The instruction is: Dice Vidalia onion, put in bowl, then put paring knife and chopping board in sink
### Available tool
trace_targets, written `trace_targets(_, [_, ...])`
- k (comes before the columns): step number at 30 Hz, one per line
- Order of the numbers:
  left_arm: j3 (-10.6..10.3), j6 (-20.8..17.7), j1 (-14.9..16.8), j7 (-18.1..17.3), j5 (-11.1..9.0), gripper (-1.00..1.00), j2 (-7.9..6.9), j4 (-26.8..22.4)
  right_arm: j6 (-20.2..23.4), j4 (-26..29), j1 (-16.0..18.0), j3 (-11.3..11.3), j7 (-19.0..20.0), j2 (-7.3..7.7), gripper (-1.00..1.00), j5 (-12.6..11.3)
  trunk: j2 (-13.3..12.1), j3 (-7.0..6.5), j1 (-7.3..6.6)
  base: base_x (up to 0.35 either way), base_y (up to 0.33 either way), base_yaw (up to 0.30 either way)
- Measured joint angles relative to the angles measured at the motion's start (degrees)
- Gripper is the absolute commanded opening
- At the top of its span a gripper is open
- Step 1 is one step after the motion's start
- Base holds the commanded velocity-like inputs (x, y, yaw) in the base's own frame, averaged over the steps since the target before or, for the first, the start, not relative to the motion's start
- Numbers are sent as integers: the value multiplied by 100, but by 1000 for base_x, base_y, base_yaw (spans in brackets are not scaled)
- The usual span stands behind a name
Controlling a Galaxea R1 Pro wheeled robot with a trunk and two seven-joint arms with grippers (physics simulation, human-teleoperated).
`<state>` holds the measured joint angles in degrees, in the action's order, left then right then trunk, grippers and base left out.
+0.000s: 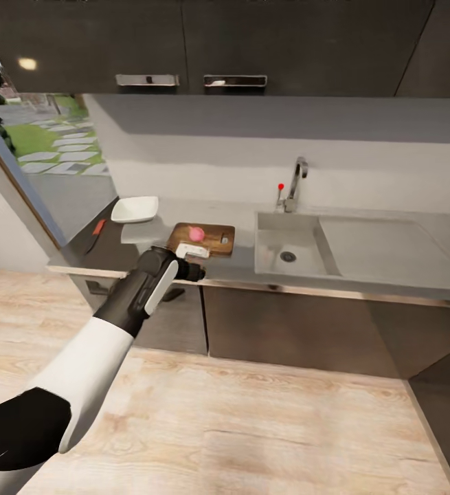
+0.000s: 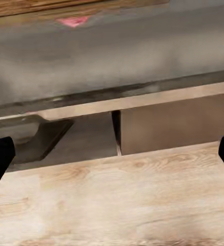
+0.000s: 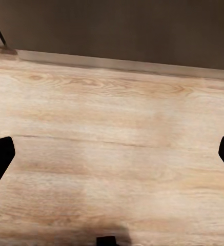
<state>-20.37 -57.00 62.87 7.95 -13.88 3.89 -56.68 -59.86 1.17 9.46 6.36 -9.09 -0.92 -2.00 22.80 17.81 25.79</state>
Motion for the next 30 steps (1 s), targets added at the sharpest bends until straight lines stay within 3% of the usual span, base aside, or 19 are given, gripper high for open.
trace_targets(6, [-5, 48, 0, -30, -6, 100, 6, 659, 0, 0, 0, -1, -2, 2, 100, -1, 1, 0, -1, -263, 0, 0])
trace_targets(9, [-4, 342, 0, -41, -10, 100, 38, 1244, 0, 0, 0, 0, 1, 4, 100, 0, 1, 1, -3, -68, 0, 0])
trace_targets(14, [5, 1886, 0, -50, -14, 100, 188, 2973, 0, 0, 0, 0, -2, 5, 100, 0, 1, 1, -3, -14, 0, 0])
trace_targets(15, [2, 2529, -1, -49, -18, 100, 237, 3653, 0, 0, -1, -1, -2, 5, 100, -1, 3, 1, -4, -4, 0, 0])
trace_targets(16, [-2, 2781, 0, -49, -15, 100, 255, 3969, 0, 0, 0, 0, -2, 5, 100, 0, 0, 1, -2, -2, 0, 0])
trace_targets(17, [0, 3528, 0, -57, -18, 100, 298, 4652, 0, 0, 0, -1, -2, 5, 100, -1, 3, 2, -5, -1, 0, 0])
trace_targets(19, [9, 4529, -2, -151, -21, 100, 322, 5557, 0, 1, 0, 0, 0, 5, 100, 0, 2, 2, -3, 0, 0, 0])
trace_targets(20, [10, 4869, -20, -243, -25, 100, 310, 5743, 0, 1, 0, 0, 2, 5, 100, 0, 1, 1, -3, 0, 0, 0])
trace_targets(22, [11, 5192, -85, -420, -32, 100, 273, 5925, 0, 1, 0, 0, 0, 5, 100, 0, 1, 1, -3, 0, 0, 0])
trace_targets(25, [16, 5426, -321, -584, -37, 100, 213, 6043, 0, 1, 0, 0, 3, -1, 100, 0, 1, 1, -3, 0, 0, 0])
trace_targets(27, [19, 5641, -654, -650, -40, 100, 133, 6091, 0, 1, -1, 0, 5, -3, 100, 0, 1, 2, -4, 0, 0, 0])
trace_targets(28, [21, 6215, -1024, -677, -52, 100, 33, 6095, 0, 4, 0, -1, 6, 0, 100, -1, 3, -1, -4, 0, 0, 0])
trace_targets(29, [21, 6390, -1388, -682, -51, 100, 0, 6104, 0, 5, 0, -2, 6, 1, 100, 0, 1, 2, -3, 0, 0, 0])
trace_targets(30, [20, 6693, -1503, -686, -55, 100, -60, 6108, 0, 7, 0, -4, 10, 2, 100, 0, 2, 1, -4, 0, 0, 0])
